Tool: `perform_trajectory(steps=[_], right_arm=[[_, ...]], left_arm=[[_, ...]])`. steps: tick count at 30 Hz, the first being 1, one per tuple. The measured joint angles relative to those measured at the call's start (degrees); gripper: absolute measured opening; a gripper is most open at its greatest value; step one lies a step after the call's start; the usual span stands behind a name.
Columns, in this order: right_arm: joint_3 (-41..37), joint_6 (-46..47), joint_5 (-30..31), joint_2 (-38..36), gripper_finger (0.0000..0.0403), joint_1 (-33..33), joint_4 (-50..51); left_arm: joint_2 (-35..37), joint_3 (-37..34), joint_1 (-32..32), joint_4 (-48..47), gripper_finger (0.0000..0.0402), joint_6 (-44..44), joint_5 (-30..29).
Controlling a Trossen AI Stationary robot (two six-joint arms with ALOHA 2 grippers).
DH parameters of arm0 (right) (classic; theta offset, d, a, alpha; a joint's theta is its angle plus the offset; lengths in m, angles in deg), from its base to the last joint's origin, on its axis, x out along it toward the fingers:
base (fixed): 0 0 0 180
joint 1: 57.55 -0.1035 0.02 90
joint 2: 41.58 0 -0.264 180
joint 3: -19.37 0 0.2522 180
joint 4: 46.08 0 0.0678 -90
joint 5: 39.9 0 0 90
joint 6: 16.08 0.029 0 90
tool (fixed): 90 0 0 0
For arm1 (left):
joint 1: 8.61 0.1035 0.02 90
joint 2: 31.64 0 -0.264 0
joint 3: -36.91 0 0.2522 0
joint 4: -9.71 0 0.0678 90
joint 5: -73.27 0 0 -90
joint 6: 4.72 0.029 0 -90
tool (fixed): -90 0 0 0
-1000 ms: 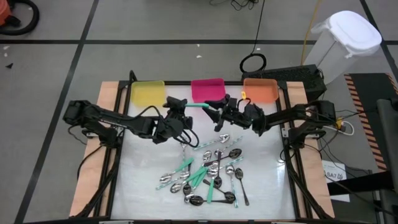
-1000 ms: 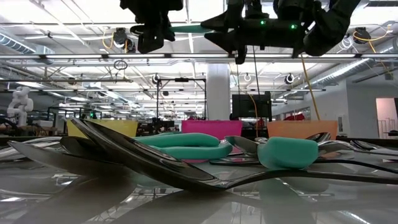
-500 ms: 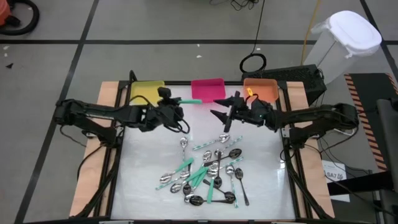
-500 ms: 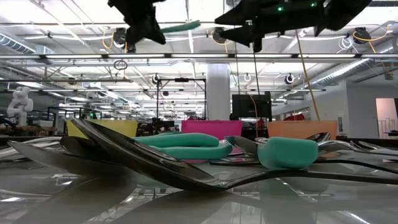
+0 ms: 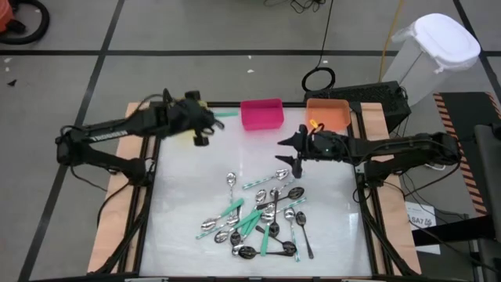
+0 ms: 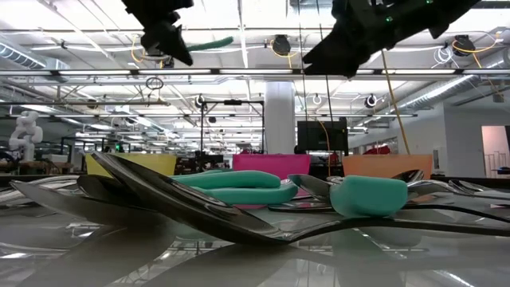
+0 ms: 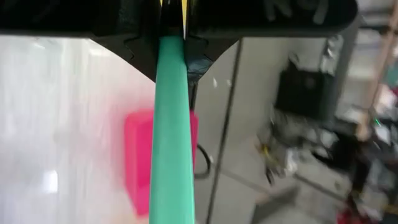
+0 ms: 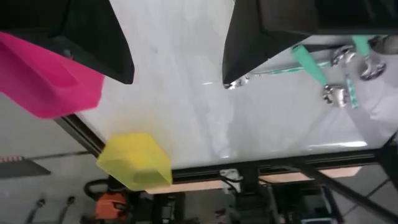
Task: Sort silverware by color (type)
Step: Put the light green spoon into the yellow bin
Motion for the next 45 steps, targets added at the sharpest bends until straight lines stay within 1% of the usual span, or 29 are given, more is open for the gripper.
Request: perform_trajectory(steps=[3, 6, 9, 13, 18, 24, 28, 32, 38, 41, 45], right_arm=[[0.0, -0.93, -2.16, 0.0, 0.0242, -0.02, -0.84], [0.0, -1.43, -2.61, -0.02, 0.0242, -0.02, -0.77], [0.0, -1.53, -2.62, 0.0, 0.0242, -0.02, -0.11], [0.0, -1.44, -2.62, 0.0, 0.0242, -0.02, 0.94], [0.0, -1.27, -2.62, 0.0, 0.0242, -0.02, 2.31], [0.0, -0.35, -2.62, 0.0, 0.0242, -0.05, 4.42], [0.0, 0.44, -2.62, 0.0, 0.0242, -0.05, 6.73], [0.0, 0.46, -2.62, 0.0, 0.0242, -0.05, 8.56], [0.0, 0.49, -2.62, 0.0, 0.0242, -0.05, 10.02], [0.0, 0.96, -2.62, 0.0, 0.0242, -0.23, 10.39], [0.0, 1.07, -2.59, 0.0, 0.0242, -0.82, 11.25]], left_arm=[[-1.69, 5.42, 4.69, -6.38, 0.0027, 0.17, 5.06], [-3.45, 9.75, 8.79, -12.81, 0.0027, 3.75, 10.39], [-4.45, 11.51, 12.4, -17.21, 0.0027, 8.51, 11.55], [-5.64, 11.49, 17.33, -20.09, 0.0027, 11.54, 12.71], [-7.98, 11.49, 22.64, -22.26, 0.0027, 9.64, 14.6], [-12.45, 11.49, 27.77, -22.44, 0.0027, 10.6, 16.06], [-15.5, 11.49, 30.16, -23.99, 0.0027, 10.11, 16.06], [-17.79, 11.46, 32.11, -26.45, 0.0027, 7.09, 16.16], [-18.03, 11.14, 34.18, -26.39, 0.0027, 2.68, 17.26], [-18.03, 9.5, 35.37, -26.08, 0.0027, 1.83, 17.47], [-18.03, 5.19, 36.76, -22.75, 0.0027, 0.97, 17.0]])
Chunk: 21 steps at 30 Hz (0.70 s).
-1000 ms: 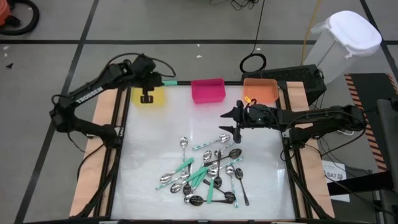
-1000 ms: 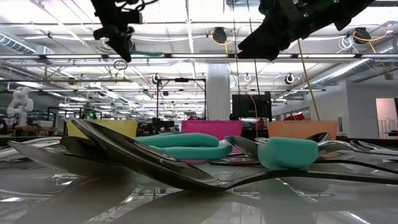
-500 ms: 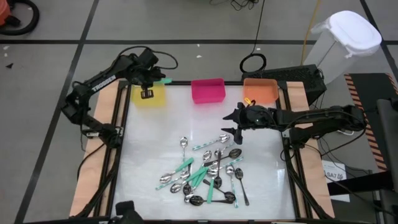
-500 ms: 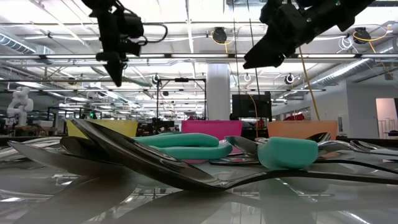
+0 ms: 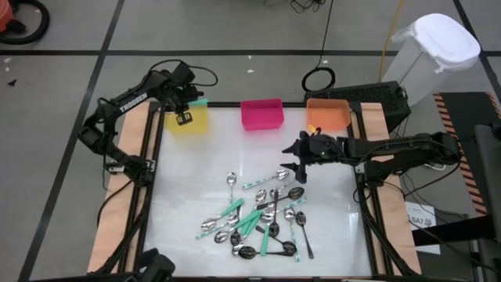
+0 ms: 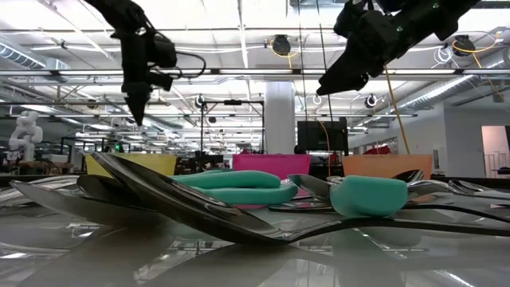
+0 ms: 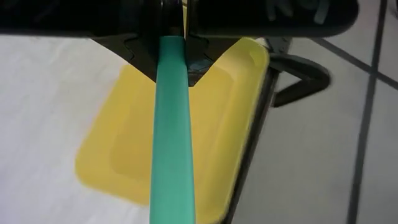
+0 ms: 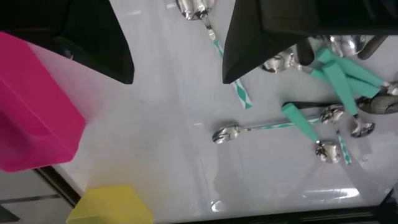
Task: Sort silverware by color (type)
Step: Put the light green spoon into the yellow bin
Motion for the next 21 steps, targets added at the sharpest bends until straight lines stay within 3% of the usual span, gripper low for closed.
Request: perform_trajectory(steps=[6, 11, 15, 21], right_arm=[[0.0, 0.42, 0.05, 0.0, 0.0242, -0.59, 0.2], [0.0, 0.42, 0.14, 0.0, 0.0242, -0.59, 0.09], [0.0, 0.22, 0.16, 0.0, 0.0242, -0.59, 0.04], [0.0, -0.24, 0.18, 0.0, 0.0242, -0.59, 0.02]], left_arm=[[0.0, -4.74, 1.16, 3.54, 0.0027, 0.78, -2.95], [0.0, -6.17, 2.58, 3.65, 0.0027, 1.28, -8.68], [-0.38, -6.17, 3.09, 4.12, 0.0027, 1.16, -8.96], [-6.95, -6.17, 1.7, 4.13, 0.0027, 4.12, -9.09]])
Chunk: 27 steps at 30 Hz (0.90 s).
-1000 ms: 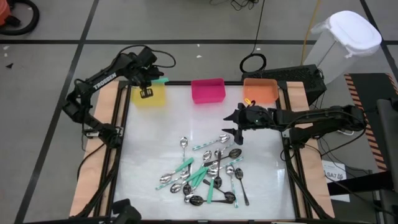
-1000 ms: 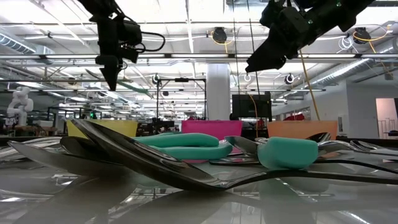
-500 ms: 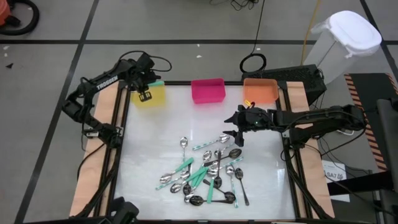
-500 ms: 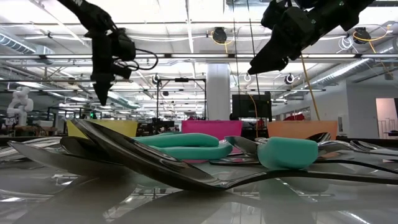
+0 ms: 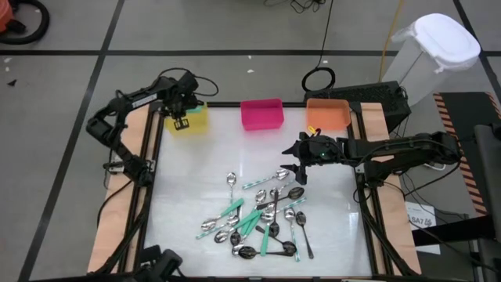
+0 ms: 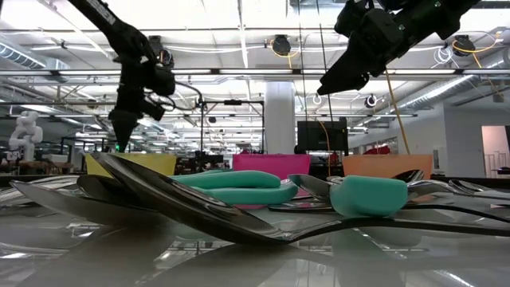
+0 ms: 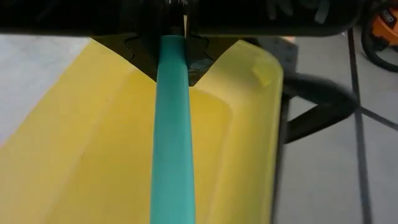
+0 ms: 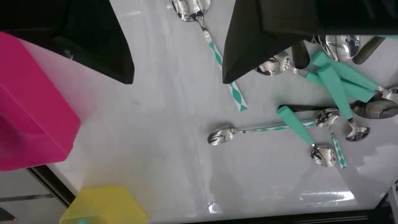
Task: Sort silverware by color (type)
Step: Put the light green spoon into the yellow bin
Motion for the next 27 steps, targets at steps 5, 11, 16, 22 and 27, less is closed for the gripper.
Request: perform_trajectory(steps=[5, 11, 16, 22, 27], right_arm=[[0.0, -0.07, 0.0, 0.0, 0.0242, 0.0, -0.01], [0.0, -0.17, 0.0, 0.0, 0.0242, 0.0, 0.0], [0.0, -0.38, 0.0, 0.0, 0.0242, 0.0, 0.0], [0.0, -0.39, 0.0, 0.0, 0.0242, 0.0, 0.0], [0.0, -0.36, 0.0, 0.0, 0.0242, 0.0, 0.0]], left_arm=[[-4.85, 0.0, -0.63, 2.12, 0.0027, 0.14, -0.96], [-7.21, 0.0, -0.28, 4.85, 0.0032, 0.63, -3.25], [-7.19, 0.0, -0.13, 5.79, 0.0056, -0.98, -3.53], [-7.19, 0.0, -0.13, 5.95, 0.0061, -3.9, -3.44], [-7.19, 0.0, -0.14, 6.54, 0.0063, -6.27, -3.4]])
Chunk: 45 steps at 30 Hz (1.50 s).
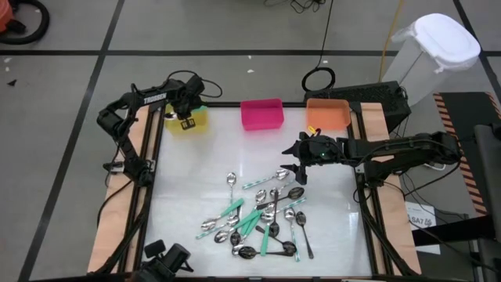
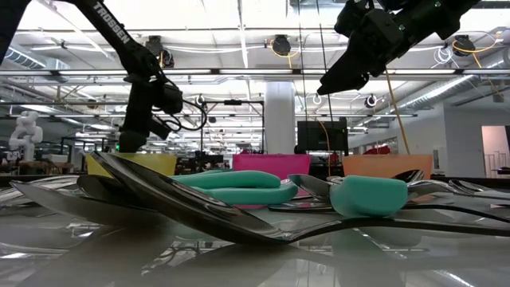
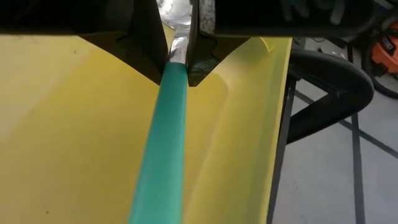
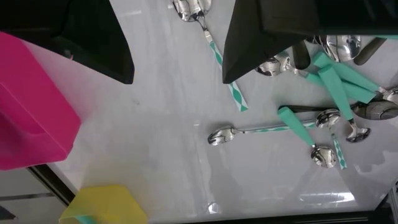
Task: Sort silverware by color (type)
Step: Put the light green spoon into the yellow bin
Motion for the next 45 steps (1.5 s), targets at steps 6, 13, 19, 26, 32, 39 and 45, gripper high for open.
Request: perform_trajectory(steps=[6, 13, 19, 26, 32, 39, 45], right_arm=[[0.0, 0.12, 0.0, 0.0, 0.0242, 0.0, 0.0], [0.0, 0.14, 0.0, 0.0, 0.0242, 0.0, 0.02], [0.0, 0.14, 0.0, 0.0, 0.0242, 0.0, 0.02], [0.0, 0.14, 0.0, 0.0, 0.0242, 0.01, 0.02], [0.0, 0.12, 0.0, 0.0, 0.0242, 0.0, 0.02], [0.0, 0.14, 0.0, 0.0, 0.0242, 0.02, 0.02], [0.0, -0.09, 0.0, 0.0, 0.0242, 0.02, 0.35]], left_arm=[[0.0, 0.0, -0.06, 1.16, 0.0065, -3.18, 0.09], [0.0, 0.0, -0.18, 1.33, 0.0083, -6.04, 0.22], [0.0, 0.0, -1.3, 1.31, 0.0103, -7.99, 0.22], [0.02, 0.02, -3.44, -3.42, 0.0108, -11.15, -0.36], [0.08, 0.02, -5.08, -6.13, 0.0108, -14.21, -2.01], [0.26, 2.97, -6.43, -6.43, 0.0108, -17.45, -3.57], [5.33, 7.39, -8.96, -7.56, 0.0108, -20.6, -3.67]])
